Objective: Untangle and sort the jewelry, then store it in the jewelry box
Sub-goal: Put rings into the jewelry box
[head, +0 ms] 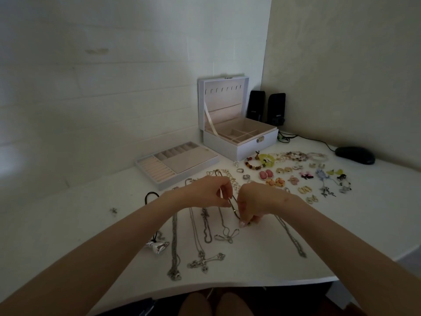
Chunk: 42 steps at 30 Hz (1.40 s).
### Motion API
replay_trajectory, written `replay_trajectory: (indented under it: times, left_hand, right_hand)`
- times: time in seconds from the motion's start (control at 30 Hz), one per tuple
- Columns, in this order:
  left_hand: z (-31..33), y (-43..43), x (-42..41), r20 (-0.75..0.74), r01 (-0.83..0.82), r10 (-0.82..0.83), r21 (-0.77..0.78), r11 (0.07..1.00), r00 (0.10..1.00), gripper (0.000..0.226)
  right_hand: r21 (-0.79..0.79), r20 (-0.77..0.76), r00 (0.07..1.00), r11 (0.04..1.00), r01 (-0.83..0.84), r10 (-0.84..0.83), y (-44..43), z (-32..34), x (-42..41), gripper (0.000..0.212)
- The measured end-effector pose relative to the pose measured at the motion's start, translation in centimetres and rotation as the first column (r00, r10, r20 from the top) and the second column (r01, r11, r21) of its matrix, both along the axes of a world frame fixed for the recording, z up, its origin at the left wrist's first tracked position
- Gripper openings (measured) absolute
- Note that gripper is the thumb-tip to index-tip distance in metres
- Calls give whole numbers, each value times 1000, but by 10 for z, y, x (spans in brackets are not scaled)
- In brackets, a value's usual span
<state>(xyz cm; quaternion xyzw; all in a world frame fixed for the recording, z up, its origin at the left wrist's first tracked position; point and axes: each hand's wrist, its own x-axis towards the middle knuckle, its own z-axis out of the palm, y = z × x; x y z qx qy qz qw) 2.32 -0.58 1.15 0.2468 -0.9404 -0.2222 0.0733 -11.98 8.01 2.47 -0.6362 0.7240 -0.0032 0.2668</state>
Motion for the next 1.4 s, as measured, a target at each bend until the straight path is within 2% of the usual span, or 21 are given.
replay_trajectory:
  times: [0.1,0.2,0.4,0.63,0.8,0.9,1.1,1.17,1.23,1.3,1.4]
  left_hand:
    - [0,2,-1,-19,-5,5,7,1000,1000,23]
    - [3,3,-2,-3,0,0,14,1000,1000,22]
    - [-3,-5,-5,-62,-39,37,-31,999,997,3]
    - [-9,-22,-7,-92,-138,130,-85,987,987,2]
    - [-3,-35,-35,-75,-129,118,-161,979,990,5]
    - [2,-49,-67,-82,-141,126,-218,966,989,8]
    - [-3,-72,-122,-116,-165,145,-186,969,983,18]
    - [-8,-78,-135,-56,-137,130,-171,976,990,23]
    - [-13,-84,-145,15,-110,115,-199,974,993,28]
    - [-16,-87,-151,34,-106,117,-237,966,992,29]
    - [-17,-94,-156,-79,-125,110,-222,967,991,36]
  right_hand:
    - [-37,-20,999,999,-31,30,1,1,-1,31]
    - [-158,-45,999,987,-30,23,2,2,-3,26]
    - [-375,-26,998,926,48,-62,0,-7,-25,17]
    - [-415,-20,988,900,134,-156,-7,-6,-49,19]
    - [-464,-28,929,828,315,-369,-45,0,-90,19]
    - [-486,-76,895,800,351,-439,-66,-1,-114,23]
    - [-433,-162,879,833,344,-448,-96,-9,-130,25]
    - [-391,-197,894,868,306,-403,-104,-13,-131,30]
    - [-376,-206,897,878,296,-391,-111,-18,-135,26]
    - [-385,-188,891,865,320,-413,-117,-20,-137,21]
    - [-430,-95,912,843,323,-398,-121,-10,-141,24]
